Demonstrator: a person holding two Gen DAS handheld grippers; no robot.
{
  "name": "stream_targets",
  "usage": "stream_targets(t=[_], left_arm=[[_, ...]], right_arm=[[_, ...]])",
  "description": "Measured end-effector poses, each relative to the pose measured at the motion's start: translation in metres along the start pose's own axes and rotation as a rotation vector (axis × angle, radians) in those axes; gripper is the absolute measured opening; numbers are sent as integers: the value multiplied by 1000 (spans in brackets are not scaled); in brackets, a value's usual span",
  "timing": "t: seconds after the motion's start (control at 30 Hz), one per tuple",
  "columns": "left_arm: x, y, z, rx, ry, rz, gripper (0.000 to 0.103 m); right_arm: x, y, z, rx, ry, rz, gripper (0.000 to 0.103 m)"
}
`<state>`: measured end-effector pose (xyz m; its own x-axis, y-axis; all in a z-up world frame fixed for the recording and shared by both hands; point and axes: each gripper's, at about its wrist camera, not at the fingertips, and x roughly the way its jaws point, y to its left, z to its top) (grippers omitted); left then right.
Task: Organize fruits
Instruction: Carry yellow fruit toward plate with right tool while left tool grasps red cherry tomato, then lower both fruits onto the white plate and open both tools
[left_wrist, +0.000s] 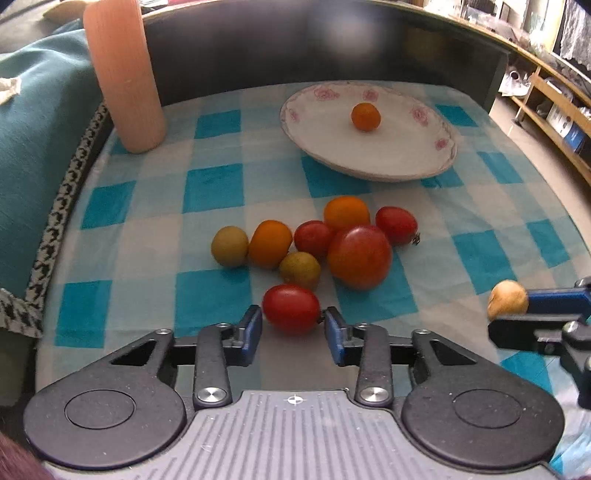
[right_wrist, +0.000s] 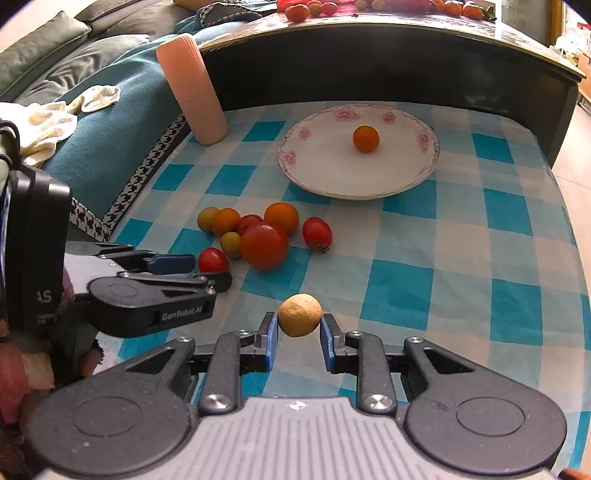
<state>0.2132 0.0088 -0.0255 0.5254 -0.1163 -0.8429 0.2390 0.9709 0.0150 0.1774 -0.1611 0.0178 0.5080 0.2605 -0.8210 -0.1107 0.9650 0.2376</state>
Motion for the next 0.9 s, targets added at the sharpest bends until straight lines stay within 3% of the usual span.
stream_targets(t=[0.3,0.53,0.9], left_arm=[[2,-10,2,26,3,33,43],[-14,-14,8,12,-30,3,43],[-21,-30,51,-15,-107,-47,43]], right_arm=[[2,-10,1,18,6,-14,39],[-3,-16,10,33,-29,-20,39],[4,-25,44,37,-89,-38,39]])
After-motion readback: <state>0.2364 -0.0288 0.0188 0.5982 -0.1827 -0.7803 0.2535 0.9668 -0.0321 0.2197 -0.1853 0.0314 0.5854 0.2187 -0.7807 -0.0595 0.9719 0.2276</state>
